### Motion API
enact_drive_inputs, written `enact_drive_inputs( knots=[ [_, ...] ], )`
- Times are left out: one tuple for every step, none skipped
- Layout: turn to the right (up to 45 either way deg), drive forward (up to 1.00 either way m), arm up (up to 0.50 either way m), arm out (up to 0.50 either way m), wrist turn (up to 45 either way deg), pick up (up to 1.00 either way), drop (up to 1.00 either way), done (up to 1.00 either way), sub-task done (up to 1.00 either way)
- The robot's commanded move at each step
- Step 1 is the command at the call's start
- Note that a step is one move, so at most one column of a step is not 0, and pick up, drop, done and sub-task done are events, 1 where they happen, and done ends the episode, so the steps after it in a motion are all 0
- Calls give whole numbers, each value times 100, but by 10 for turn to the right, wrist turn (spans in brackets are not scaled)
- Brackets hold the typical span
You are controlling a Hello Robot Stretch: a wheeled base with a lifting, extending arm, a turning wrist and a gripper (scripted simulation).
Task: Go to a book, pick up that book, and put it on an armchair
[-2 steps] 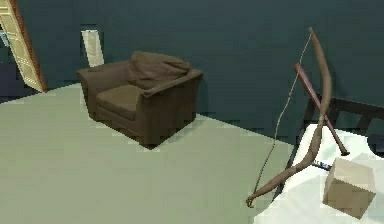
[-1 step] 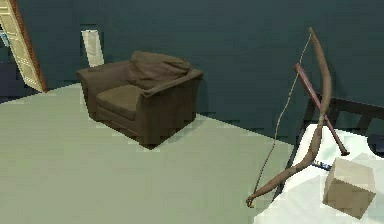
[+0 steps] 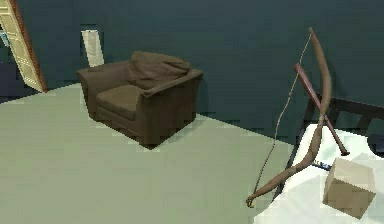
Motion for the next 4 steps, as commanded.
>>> enact_drive_inputs(
  knots=[
    [0,0,0,0,450,0,0,0,0],
    [0,0,0,0,450,0,0,0,0],
    [0,0,0,0,180,0,0,0,0],
    [0,0,-30,0,0,0,0,0,0]
  ],
)
